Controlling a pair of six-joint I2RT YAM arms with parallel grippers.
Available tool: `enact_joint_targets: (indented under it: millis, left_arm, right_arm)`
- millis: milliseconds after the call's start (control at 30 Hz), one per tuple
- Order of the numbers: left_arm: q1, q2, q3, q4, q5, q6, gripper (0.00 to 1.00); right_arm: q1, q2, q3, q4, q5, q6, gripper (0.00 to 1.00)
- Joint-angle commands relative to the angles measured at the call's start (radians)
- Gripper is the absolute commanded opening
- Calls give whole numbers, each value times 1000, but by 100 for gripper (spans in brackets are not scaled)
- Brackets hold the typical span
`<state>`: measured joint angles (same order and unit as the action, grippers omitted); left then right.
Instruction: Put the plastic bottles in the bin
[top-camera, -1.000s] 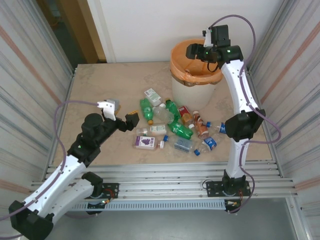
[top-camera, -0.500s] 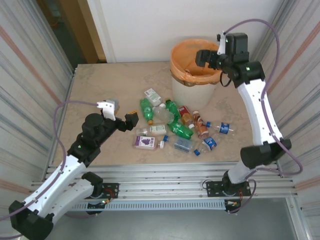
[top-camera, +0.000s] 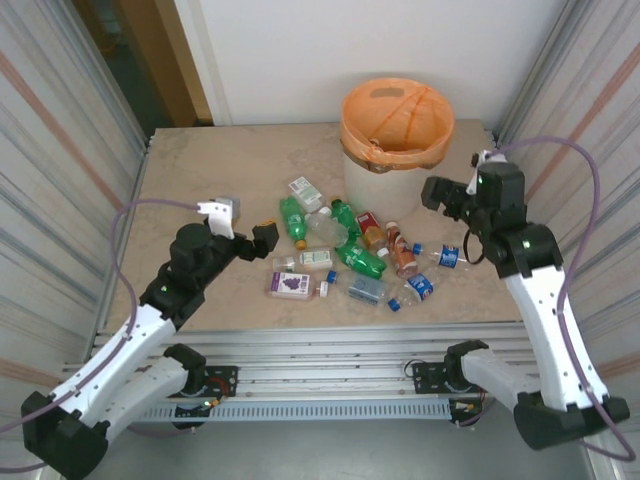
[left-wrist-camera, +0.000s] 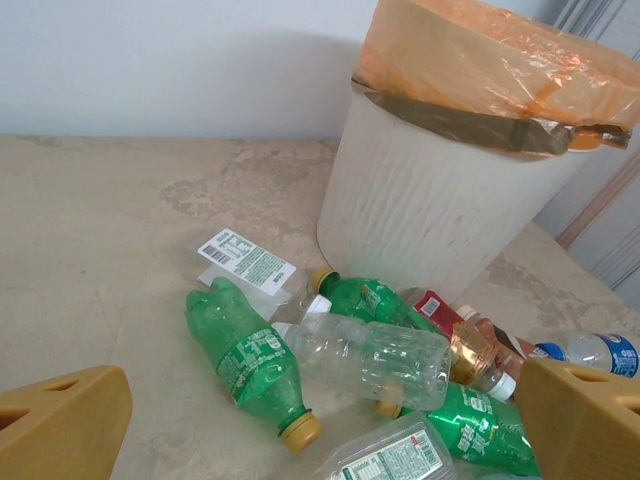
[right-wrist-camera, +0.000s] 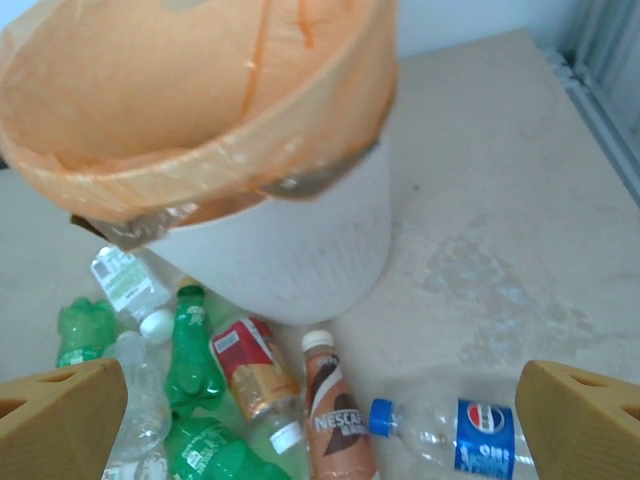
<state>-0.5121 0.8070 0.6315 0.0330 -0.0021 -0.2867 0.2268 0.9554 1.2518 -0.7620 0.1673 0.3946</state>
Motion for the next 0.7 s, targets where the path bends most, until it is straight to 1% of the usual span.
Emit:
enact_joint_targets:
  millis: [0,167,300,433,667]
  left_arm:
    - [3,16,9,36,-12,-23,99]
    - [4,29,14,33,-34,-42,99]
    - [9,36,22,-9,-92,-72,99]
    - [24,53,31,-30,-97,-96,99]
    - [27,61,30,-19,-79,-97,99]
  right_arm:
    - [-10,-67,-87,-61,100,120,98]
    - [-37,-123,-220,-118,140,256,98]
    - [-62,-129,-311,-128,110,358,98]
    - [-67,-112,-380,-105,43,426,98]
    - [-96,-33,-439,-105,39,533,98]
